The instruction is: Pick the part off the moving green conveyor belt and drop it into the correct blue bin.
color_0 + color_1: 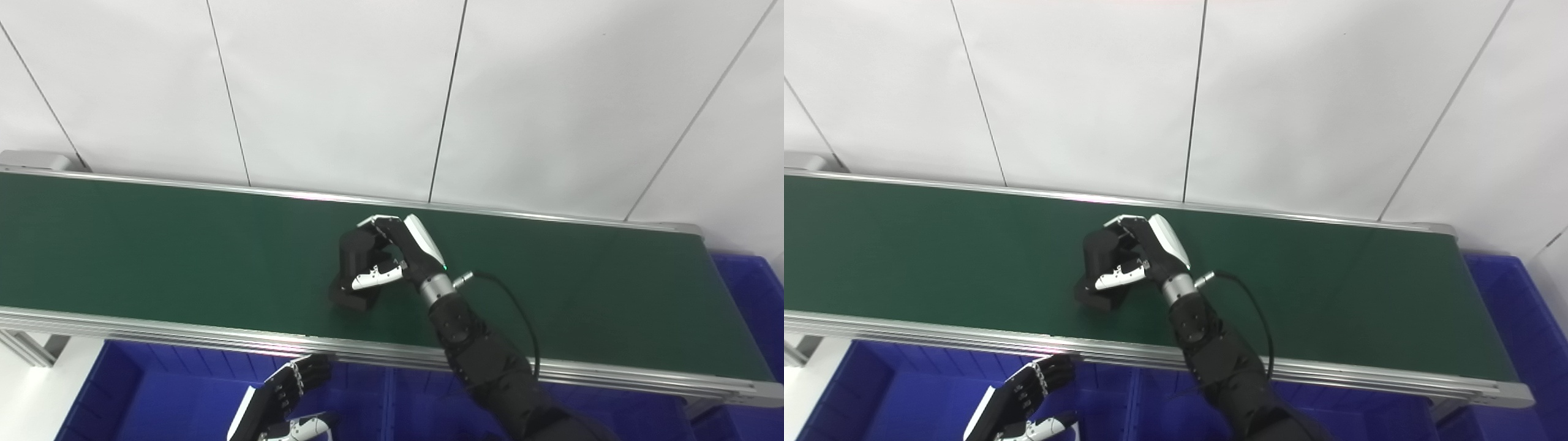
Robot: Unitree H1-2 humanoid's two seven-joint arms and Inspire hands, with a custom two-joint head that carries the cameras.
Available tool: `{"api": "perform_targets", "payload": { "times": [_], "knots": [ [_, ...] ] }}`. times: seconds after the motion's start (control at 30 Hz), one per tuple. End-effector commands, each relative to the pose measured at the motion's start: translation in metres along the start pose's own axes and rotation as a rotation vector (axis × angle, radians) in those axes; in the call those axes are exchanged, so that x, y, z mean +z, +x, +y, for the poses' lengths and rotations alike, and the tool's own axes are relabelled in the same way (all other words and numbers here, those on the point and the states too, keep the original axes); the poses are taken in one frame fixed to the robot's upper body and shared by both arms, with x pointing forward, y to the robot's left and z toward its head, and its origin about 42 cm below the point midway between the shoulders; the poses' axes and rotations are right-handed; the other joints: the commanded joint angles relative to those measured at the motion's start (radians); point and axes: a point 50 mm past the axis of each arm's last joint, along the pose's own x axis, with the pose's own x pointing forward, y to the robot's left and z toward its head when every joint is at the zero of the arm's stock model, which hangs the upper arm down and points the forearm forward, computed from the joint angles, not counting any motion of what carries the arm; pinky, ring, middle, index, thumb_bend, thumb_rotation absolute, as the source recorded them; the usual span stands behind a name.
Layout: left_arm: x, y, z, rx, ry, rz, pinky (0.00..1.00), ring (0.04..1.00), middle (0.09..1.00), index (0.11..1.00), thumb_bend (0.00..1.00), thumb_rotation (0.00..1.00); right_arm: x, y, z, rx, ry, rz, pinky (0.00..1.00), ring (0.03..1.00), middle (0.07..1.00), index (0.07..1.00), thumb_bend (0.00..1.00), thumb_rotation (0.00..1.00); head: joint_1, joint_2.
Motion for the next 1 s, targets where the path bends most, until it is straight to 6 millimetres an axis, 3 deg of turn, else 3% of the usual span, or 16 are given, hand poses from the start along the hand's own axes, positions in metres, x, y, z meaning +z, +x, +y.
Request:
{"api": "perform_targets", "payload": {
  "times": [0.0, 0.03, 0.07, 0.1, 0.17, 0.6, 0.97],
  "knots": [
    [0.01, 0.004, -0.002, -0.005, 0.017, -0.063, 0.82, 0.744, 0.74, 0.737, 0.61, 0.0, 0.019, 0.011, -0.004, -0.056, 0.018, -0.09, 0.17, 0.445, 0.482, 0.177, 0.53, 0.0, 0.002, 0.006],
    [0.009, 0.003, -0.002, -0.006, 0.017, -0.062, 0.82, 0.744, 0.74, 0.738, 0.62, 0.0, 0.018, 0.009, -0.003, -0.071, 0.008, -0.091, 0.13, 0.444, 0.483, 0.151, 0.53, 0.0, 0.002, 0.006],
    [0.009, 0.003, -0.002, -0.007, 0.018, -0.062, 0.82, 0.743, 0.74, 0.738, 0.62, 0.0, 0.017, 0.008, -0.003, -0.085, -0.002, -0.093, 0.1, 0.444, 0.301, 0.129, 0.52, 0.0, 0.0, 0.008],
    [0.009, 0.003, -0.002, -0.008, 0.019, -0.062, 0.81, 0.74, 0.738, 0.737, 0.61, 0.0, 0.016, 0.006, -0.002, -0.095, -0.009, -0.095, 0.07, 0.444, 0.18, 0.106, 0.51, 0.0, 0.0, 0.008],
    [0.009, 0.002, -0.002, -0.009, 0.022, -0.062, 0.81, 0.738, 0.736, 0.736, 0.61, 0.0, 0.014, 0.004, -0.002, -0.105, -0.012, -0.096, 0.05, 0.444, 0.117, 0.091, 0.51, 0.0, -0.003, 0.01],
    [0.006, 0.005, -0.005, -0.019, 0.017, -0.051, 0.81, 0.737, 0.738, 0.733, 0.62, 0.0, 0.016, -0.009, -0.006, -0.233, -0.047, -0.165, 0.05, 0.444, 0.109, 0.103, 0.51, 0.0, -0.005, 0.004],
    [0.007, 0.008, -0.004, -0.036, 0.022, -0.052, 0.82, 0.738, 0.736, 0.733, 0.63, 0.0, 0.046, -0.02, -0.021, -0.305, -0.031, -0.333, 0.05, 0.444, 0.111, 0.114, 0.51, 0.0, -0.017, -0.008]
  ]
}}
